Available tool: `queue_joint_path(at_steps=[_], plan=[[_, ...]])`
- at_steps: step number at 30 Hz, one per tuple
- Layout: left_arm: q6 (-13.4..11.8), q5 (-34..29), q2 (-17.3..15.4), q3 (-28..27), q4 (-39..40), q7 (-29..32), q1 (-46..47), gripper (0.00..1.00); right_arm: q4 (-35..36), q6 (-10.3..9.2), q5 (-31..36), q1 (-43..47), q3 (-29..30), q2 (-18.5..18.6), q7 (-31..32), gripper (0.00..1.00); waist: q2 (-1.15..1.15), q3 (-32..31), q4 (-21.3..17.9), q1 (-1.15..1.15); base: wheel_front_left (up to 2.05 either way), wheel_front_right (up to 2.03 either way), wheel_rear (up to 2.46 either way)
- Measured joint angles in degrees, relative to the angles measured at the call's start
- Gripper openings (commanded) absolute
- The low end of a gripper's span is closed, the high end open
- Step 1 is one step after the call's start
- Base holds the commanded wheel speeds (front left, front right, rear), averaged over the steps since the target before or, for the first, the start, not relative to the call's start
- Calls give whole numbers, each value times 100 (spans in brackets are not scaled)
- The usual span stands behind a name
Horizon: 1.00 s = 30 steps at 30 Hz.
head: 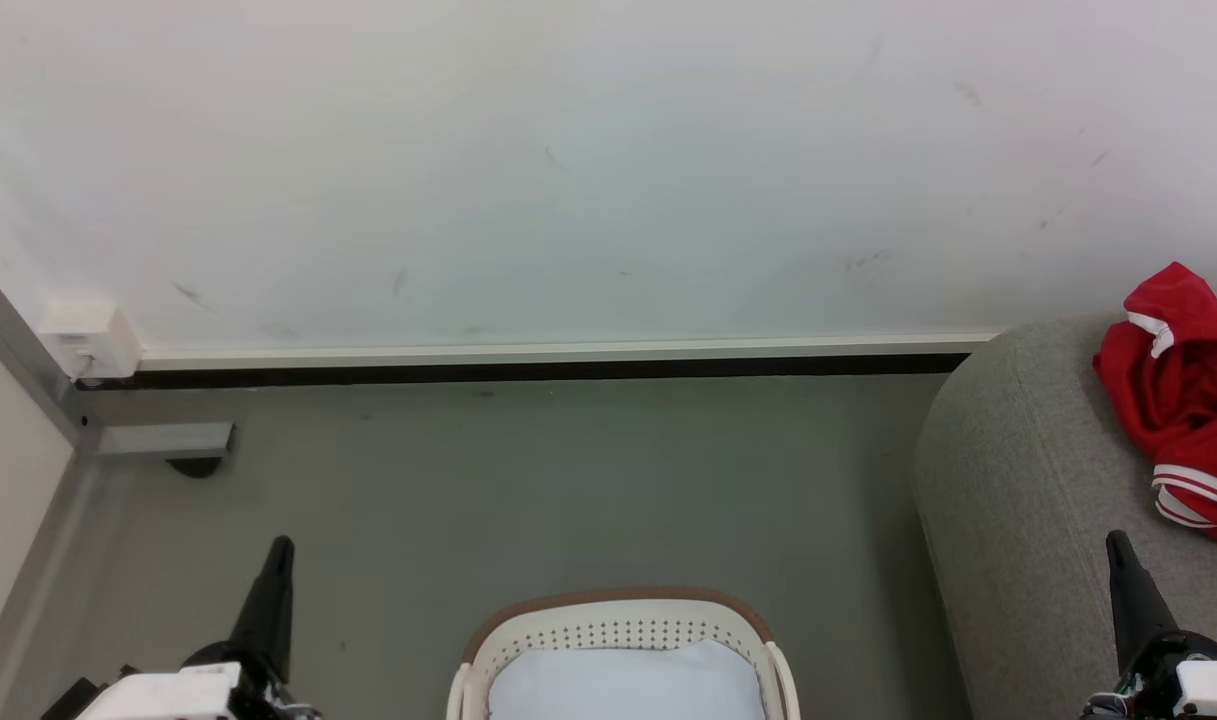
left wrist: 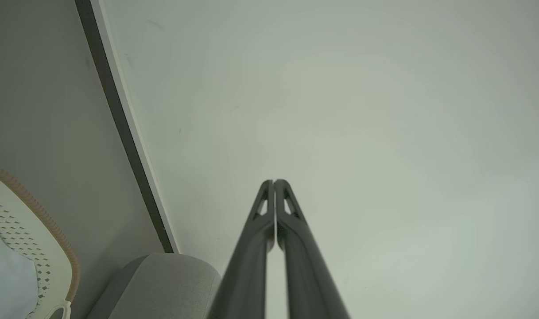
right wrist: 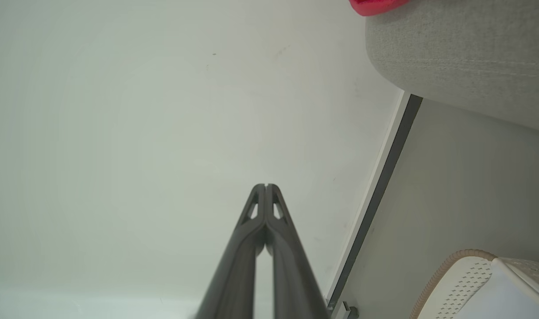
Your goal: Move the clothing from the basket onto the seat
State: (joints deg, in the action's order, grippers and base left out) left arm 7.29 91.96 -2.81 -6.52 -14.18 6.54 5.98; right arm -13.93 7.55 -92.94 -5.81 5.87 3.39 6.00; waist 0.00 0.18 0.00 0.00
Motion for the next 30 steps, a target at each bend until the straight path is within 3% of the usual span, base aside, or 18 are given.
queue_joint_path(at_steps=[30], plan=[[0, 0, 1, 0, 0, 0, 1, 0, -2, 0, 8, -1, 21, -14, 9, 0, 0, 0, 0, 0, 0, 0, 0]])
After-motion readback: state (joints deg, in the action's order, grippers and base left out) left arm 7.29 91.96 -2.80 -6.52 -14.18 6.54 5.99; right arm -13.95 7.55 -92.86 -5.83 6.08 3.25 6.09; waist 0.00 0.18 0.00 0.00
